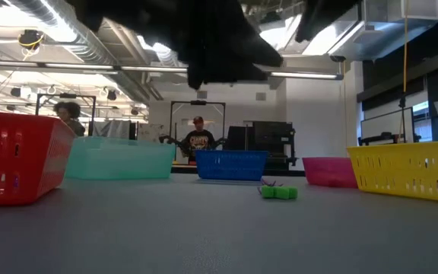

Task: Sort Halloween decoration
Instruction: Put the green skeleton toy into the green bin

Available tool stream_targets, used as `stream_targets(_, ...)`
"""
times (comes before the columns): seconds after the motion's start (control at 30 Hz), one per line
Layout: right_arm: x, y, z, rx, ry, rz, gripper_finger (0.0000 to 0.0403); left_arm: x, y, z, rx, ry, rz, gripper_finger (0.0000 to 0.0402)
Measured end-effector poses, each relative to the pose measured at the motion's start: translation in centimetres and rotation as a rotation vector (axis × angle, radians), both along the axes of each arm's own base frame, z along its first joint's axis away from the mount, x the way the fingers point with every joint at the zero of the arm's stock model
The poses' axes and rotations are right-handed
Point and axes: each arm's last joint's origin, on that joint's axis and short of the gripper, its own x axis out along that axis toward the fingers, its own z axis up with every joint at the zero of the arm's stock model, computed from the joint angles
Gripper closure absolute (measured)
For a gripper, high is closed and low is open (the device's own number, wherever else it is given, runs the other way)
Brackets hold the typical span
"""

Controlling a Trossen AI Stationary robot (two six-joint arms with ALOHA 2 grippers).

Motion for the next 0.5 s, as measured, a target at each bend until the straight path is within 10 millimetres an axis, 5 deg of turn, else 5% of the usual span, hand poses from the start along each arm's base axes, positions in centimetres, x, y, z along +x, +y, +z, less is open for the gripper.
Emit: stream_targets(0.5, -2.5, 0.5, -6.2, -0.009, 0.087, -0.125, 0.0228, 1.6, -0.4, -5.9, 0.009, 0.103, -0.035, 0.0226)
